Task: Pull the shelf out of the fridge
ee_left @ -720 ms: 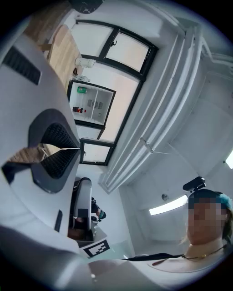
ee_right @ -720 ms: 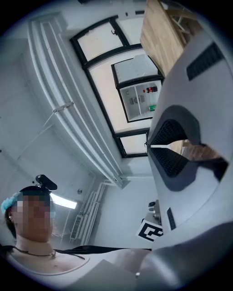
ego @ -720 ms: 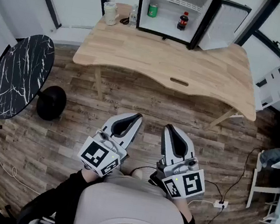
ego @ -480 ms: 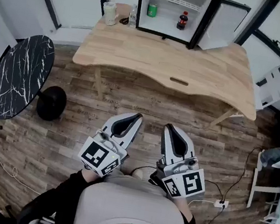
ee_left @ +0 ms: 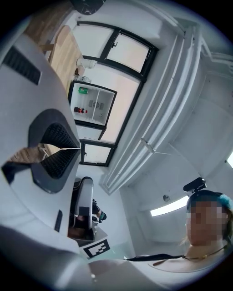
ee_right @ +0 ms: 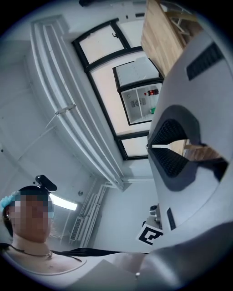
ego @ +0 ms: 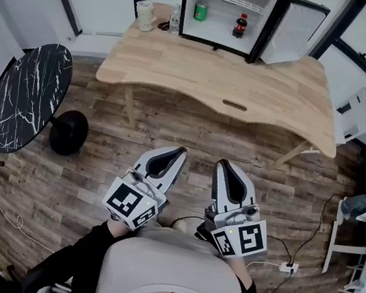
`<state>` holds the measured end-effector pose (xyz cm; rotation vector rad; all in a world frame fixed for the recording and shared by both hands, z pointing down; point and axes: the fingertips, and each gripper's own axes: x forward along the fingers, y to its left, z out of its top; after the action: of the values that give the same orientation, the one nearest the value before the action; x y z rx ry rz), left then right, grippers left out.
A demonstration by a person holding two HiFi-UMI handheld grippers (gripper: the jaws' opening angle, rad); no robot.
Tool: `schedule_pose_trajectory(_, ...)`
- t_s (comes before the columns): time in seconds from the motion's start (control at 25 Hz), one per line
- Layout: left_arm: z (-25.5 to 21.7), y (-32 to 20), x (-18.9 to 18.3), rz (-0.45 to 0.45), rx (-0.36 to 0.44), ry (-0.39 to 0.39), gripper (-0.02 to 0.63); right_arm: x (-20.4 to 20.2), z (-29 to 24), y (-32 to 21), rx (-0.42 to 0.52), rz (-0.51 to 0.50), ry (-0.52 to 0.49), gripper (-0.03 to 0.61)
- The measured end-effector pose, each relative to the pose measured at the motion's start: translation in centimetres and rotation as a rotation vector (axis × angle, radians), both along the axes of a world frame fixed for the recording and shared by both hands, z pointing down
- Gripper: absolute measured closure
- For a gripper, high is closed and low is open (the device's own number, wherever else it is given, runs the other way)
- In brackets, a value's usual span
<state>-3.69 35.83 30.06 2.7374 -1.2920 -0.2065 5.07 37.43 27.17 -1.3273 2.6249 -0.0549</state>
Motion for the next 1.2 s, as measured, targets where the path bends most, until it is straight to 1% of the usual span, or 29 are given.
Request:
schedule_pose_trajectory(0.12, 0.1, -0.2, 0.3, -0.002, -0.006, 0.004, 0.601, 0.6, 0.1, -0.2, -0.008, 0.0, -0.022, 0.535)
schedule_pose_trajectory(0.32, 0.9, -0.6, 1.3, -0.009, -0.045, 0.028, 0.601, 1.4, 0.8, -0.4, -0.031, -0.018, -0.035, 0.535)
schedule_pose_trajectory(0.72, 0.8, 0.0, 4.2, -0.042, -0.026, 0.035, 0.601, 4.4, 1.2, 0.0, -0.026, -0.048, -0.039, 0.535)
schedule_pose_trajectory(0.84, 1.2, 0.2, 4.8, -0.055, -0.035, 0.043, 0.601, 5.1, 1.5, -0.1, -0.038, -0.059, -0.042, 0.535)
schedule_pose_trajectory(1.0, 2.1, 0.1, 4.7, -0.078, -0.069, 0.046, 0.601, 5.1, 1.9, -0.7, -0.052, -0.083, -0.049, 0.535)
schedule_pose_trajectory(1.2, 2.5, -2.2, 3.4, -0.102, -0.065, 0.044, 0.601, 3.8, 2.7, -3.2, -0.064, -0.103, -0.068, 0.535)
